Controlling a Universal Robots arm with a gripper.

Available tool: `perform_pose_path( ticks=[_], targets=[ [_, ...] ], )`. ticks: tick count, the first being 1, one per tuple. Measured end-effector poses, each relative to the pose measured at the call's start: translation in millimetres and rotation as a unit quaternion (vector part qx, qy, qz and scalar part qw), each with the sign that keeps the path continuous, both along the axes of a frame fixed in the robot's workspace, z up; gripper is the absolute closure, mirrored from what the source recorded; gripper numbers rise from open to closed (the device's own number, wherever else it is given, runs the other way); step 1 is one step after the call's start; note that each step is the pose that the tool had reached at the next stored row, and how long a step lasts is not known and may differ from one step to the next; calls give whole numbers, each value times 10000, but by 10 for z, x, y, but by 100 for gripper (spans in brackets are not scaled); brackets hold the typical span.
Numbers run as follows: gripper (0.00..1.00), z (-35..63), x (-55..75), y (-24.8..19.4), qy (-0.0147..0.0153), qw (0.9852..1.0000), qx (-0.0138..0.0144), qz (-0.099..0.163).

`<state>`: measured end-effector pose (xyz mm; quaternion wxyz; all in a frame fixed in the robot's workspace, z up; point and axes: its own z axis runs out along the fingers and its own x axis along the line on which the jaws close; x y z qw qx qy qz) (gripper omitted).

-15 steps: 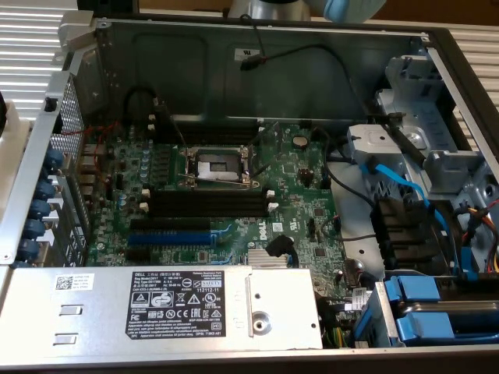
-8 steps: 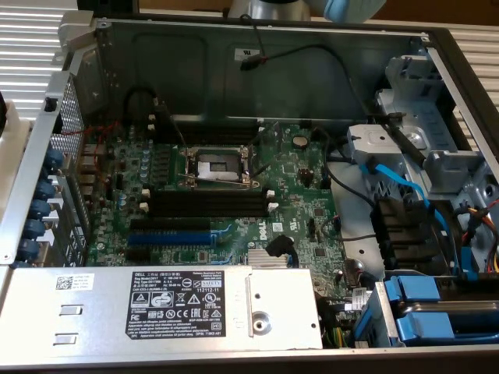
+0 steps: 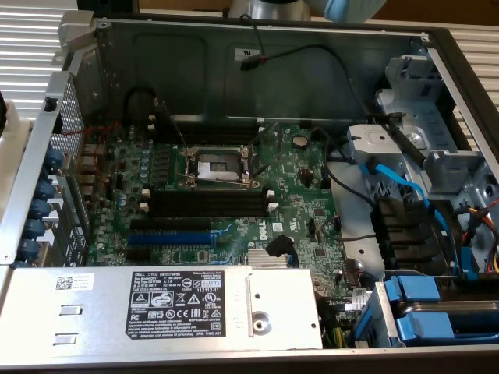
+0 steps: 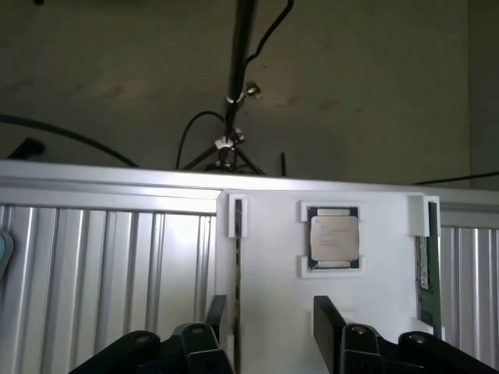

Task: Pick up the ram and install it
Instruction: 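Pick up the ram and move it above insertion slot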

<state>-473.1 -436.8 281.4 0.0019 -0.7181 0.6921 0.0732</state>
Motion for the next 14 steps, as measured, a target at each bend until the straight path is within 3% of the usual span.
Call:
perform_pose_path(
  ticks=[14],
  targets=[
    [44, -191, -13, -15, 16, 10000, -28, 43]
  ],
)
